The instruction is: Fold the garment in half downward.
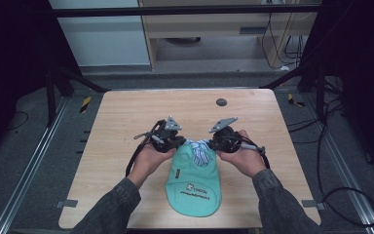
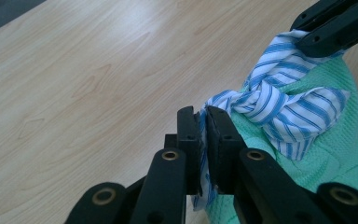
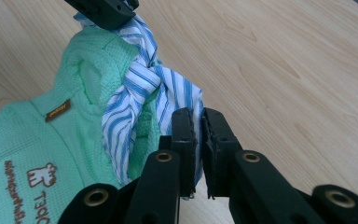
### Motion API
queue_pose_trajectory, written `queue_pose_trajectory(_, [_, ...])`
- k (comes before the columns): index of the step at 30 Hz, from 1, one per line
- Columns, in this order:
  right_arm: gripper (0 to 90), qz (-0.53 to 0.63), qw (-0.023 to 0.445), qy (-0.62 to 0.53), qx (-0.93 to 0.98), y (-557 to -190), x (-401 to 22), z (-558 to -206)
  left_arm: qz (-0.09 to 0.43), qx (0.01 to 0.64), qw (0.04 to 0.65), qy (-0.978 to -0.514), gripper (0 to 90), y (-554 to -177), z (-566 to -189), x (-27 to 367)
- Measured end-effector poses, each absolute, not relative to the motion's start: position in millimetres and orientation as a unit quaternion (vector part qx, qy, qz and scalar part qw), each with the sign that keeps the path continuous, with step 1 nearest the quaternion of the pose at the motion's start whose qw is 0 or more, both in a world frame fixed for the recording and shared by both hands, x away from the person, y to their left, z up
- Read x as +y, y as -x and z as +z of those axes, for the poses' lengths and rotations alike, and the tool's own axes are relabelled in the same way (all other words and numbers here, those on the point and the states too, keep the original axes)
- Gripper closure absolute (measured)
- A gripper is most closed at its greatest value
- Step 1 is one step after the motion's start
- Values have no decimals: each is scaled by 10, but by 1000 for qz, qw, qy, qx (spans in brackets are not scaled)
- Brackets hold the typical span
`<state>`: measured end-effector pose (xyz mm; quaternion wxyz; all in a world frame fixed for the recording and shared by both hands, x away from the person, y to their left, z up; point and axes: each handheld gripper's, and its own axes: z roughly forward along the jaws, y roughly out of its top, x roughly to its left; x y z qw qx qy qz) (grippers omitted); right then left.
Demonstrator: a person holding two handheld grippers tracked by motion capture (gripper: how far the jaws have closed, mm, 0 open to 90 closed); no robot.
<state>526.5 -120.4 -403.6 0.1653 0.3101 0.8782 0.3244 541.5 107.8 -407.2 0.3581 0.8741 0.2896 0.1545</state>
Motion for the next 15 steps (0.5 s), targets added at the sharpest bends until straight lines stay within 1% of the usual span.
queue_pose_trajectory(15, [840,328,184,-291,880,-5286,-1198,-3831,168,281,360,-874,842,-5433,-3860,1093])
